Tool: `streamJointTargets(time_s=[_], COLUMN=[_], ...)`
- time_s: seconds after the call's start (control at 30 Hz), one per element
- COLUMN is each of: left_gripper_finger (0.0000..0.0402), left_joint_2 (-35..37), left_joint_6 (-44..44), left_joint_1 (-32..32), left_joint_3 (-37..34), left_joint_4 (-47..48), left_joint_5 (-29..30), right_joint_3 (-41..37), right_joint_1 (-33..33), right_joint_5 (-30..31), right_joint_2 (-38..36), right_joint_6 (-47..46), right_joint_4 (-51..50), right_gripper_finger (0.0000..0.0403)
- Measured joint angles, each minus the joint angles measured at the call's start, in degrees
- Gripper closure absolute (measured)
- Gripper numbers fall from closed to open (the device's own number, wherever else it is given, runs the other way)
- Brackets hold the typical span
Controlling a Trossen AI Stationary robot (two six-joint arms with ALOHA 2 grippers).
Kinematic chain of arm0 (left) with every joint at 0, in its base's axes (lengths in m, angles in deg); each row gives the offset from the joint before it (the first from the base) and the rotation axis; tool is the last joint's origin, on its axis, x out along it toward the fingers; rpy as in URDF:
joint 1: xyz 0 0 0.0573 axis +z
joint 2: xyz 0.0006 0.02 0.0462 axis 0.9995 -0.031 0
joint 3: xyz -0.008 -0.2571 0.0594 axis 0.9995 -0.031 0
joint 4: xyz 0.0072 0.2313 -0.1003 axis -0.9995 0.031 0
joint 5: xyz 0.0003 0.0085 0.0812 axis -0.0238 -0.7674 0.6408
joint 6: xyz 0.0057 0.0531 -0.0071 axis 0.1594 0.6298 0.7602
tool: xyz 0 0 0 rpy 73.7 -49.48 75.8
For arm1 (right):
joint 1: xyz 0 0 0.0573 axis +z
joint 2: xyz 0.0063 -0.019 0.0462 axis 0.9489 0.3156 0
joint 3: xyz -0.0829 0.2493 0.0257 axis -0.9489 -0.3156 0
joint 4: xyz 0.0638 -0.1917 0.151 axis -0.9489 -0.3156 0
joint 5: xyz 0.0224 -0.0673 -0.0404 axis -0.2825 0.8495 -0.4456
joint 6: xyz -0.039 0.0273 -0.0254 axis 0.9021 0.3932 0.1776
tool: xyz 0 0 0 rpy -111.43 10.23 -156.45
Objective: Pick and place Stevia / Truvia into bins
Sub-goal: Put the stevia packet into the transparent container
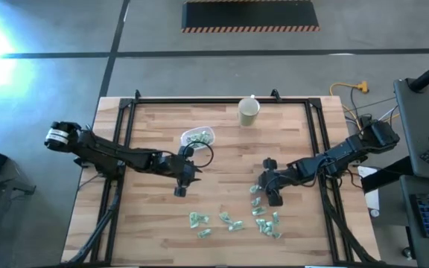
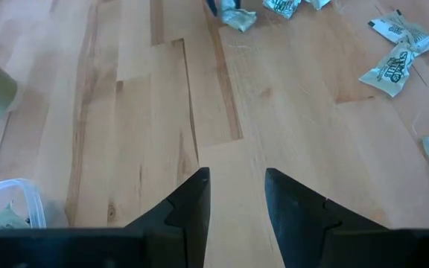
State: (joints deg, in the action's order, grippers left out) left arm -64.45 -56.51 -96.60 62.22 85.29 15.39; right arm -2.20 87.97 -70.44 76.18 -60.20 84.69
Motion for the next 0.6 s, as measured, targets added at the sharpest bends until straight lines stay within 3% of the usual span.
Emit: streamJointTargets(time_s=[0.37,0.6], left_gripper_finger=[0.0288,0.0288], left_joint_2=[0.01,0.02], left_joint_6=[0.00,0.13], left_joint_1=[-0.01,0.00], left_joint_3=[0.00,0.00], left_joint_4=[0.01,0.00], left_joint_5=[0.00,0.00], right_joint_3=[-0.24,1.45], right_joint_1=[-0.01,-0.01], right_joint_5=[1.03,3.38], right_joint_2=[0.01,0.03], right_joint_6=[3.23,6.76], right_joint_4=[0.04,0.80], right_gripper_finger=[0.0382,0.0394])
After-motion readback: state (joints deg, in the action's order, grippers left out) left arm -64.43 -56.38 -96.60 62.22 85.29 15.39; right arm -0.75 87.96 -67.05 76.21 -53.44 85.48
